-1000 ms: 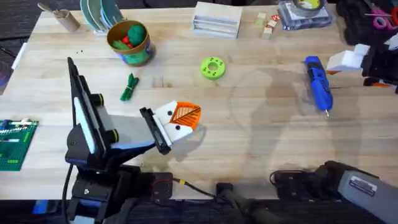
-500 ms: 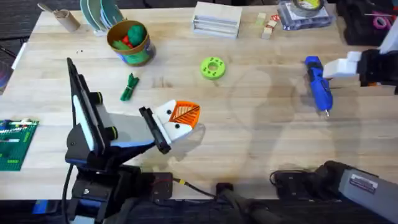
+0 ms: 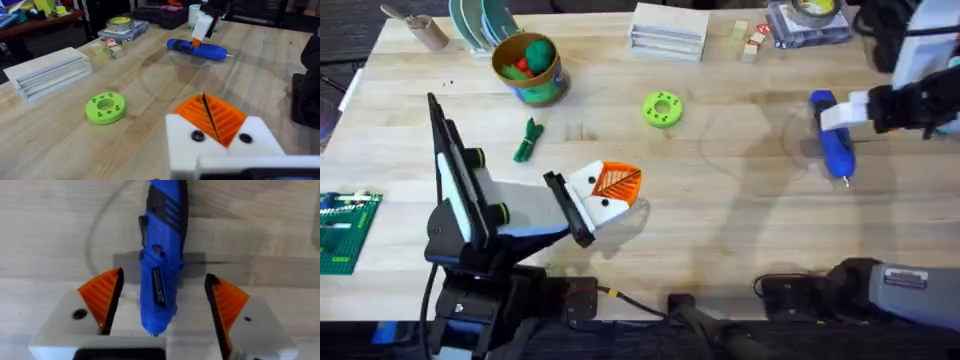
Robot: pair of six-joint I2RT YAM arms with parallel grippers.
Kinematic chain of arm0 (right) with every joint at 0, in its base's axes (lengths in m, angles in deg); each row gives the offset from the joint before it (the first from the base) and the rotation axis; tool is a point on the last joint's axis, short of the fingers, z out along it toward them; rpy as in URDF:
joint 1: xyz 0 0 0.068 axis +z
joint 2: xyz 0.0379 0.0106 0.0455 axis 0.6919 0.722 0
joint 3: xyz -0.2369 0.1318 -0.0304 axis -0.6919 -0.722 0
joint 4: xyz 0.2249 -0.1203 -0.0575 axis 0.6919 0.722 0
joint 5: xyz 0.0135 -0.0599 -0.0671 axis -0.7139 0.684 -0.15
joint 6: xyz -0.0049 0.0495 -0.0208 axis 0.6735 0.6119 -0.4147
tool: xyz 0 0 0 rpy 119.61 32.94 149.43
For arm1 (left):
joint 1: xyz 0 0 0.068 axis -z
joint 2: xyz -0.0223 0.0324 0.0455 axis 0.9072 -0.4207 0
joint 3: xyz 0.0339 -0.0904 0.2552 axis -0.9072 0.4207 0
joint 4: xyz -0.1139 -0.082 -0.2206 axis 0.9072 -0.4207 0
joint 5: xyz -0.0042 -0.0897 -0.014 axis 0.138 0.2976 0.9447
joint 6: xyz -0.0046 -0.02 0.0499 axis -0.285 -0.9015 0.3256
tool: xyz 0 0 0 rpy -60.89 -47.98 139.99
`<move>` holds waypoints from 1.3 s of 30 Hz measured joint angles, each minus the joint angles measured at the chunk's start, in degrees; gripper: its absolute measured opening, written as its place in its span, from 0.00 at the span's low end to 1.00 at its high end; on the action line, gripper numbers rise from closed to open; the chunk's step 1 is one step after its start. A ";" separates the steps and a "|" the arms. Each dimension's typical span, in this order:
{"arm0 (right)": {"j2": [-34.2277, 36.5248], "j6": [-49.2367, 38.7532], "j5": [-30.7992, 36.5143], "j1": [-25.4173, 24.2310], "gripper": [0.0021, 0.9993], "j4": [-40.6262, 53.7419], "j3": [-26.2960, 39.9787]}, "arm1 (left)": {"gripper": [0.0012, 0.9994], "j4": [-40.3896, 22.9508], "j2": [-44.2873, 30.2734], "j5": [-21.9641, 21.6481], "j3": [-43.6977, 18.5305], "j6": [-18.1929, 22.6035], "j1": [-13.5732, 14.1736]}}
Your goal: Pick up the gripper from the table and insert it into the empty holder that is missing its gripper. Then pick up a screw, insert it into the mounting hole, and use the screwdriver to tighten it. Finally, clean up the table by picking up the vegetable and placing it into the bucket.
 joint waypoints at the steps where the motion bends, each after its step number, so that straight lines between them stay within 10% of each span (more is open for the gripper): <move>1: 1.24 -0.17 -0.01 0.00 0.99 -0.41 0.00 | 0.00 0.00 0.02 0.01 0.00 0.00 0.02; 27: 14.96 1.88 -0.22 4.09 0.98 -17.39 0.15 | 0.00 0.00 0.00 -0.02 0.00 0.00 0.01; 39: 15.00 2.08 -0.09 4.09 0.71 -17.01 0.26 | 0.00 0.00 0.02 -0.02 0.00 0.00 0.00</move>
